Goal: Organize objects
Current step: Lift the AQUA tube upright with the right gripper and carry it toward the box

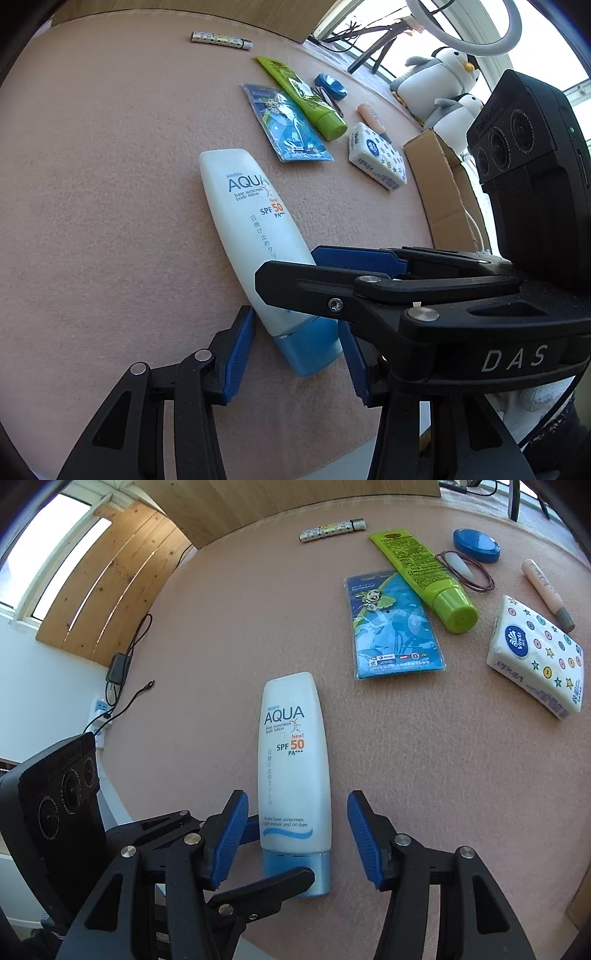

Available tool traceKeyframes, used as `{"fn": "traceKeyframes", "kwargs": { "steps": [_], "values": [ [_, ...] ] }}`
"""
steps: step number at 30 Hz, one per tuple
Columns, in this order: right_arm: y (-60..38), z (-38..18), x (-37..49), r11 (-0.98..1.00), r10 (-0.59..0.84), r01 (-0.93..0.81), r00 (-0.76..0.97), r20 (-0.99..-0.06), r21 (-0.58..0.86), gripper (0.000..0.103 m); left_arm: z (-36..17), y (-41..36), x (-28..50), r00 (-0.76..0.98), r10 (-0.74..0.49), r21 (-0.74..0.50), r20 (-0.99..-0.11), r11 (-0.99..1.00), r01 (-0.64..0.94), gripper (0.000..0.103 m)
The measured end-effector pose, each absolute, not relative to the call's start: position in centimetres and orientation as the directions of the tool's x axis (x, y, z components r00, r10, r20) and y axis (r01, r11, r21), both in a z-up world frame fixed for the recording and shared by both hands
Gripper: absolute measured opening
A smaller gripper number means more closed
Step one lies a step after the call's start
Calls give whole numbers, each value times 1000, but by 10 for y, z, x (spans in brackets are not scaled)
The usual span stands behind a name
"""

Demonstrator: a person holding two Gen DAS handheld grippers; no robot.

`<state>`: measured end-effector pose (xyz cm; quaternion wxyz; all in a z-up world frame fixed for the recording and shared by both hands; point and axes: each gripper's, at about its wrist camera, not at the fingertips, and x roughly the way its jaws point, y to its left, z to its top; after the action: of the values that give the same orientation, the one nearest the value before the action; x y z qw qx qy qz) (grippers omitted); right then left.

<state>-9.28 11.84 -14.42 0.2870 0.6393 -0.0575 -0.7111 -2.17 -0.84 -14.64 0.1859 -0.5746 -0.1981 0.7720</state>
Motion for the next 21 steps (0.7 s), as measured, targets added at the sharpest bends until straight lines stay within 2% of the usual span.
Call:
{"fn": "traceKeyframes", "kwargs": {
  "steps": [7, 21],
  "values": [
    [117, -147, -88, -838, -463, 343, -33, -886, 425, 39, -142, -3, -22, -277, 510, -512, -814, -856, -72, 48],
    [167, -105, -79, -859, -477, 304, -177, -861, 413, 39, -94, 51, -35, -311, 542, -502, -781, -840, -206, 47]
  ]
}}
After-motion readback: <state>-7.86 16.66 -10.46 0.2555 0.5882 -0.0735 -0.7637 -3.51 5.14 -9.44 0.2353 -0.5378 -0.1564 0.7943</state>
